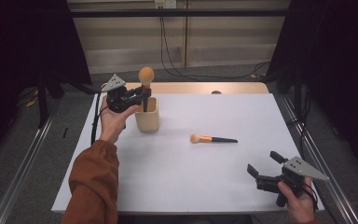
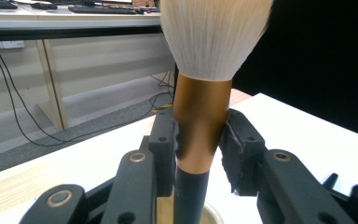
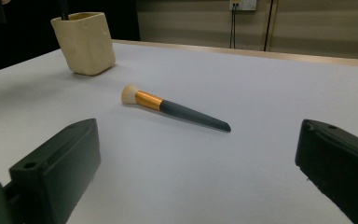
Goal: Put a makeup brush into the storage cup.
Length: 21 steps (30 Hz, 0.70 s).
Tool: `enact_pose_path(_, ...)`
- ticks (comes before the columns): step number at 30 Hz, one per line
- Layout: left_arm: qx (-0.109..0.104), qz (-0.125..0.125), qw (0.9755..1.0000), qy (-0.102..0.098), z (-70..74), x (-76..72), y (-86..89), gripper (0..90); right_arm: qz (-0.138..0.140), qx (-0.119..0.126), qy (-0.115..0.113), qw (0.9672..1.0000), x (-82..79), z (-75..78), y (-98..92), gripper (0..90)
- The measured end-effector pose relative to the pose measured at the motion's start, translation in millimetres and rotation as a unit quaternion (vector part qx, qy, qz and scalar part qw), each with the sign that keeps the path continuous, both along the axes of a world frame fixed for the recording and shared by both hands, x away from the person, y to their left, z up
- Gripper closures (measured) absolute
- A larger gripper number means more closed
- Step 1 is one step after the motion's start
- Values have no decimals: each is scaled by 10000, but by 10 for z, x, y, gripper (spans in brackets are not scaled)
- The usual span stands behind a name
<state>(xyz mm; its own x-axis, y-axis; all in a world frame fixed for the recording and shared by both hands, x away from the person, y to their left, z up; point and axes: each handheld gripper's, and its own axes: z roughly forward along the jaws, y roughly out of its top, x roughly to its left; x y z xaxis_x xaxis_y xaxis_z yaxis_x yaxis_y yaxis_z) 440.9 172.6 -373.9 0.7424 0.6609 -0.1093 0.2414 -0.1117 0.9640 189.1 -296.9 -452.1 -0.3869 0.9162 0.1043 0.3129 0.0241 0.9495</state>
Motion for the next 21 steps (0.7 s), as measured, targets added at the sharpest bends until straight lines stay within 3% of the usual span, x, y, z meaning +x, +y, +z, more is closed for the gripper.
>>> enact_pose_path(6,125,-21,9999,32,-80,4,6,675,0,4,8,10000,-3,-1,-4,0)
enact_pose_path(21,155,-37,9998,136,-218,10,2,675,3,4,9,10000,0,-2,-1,0)
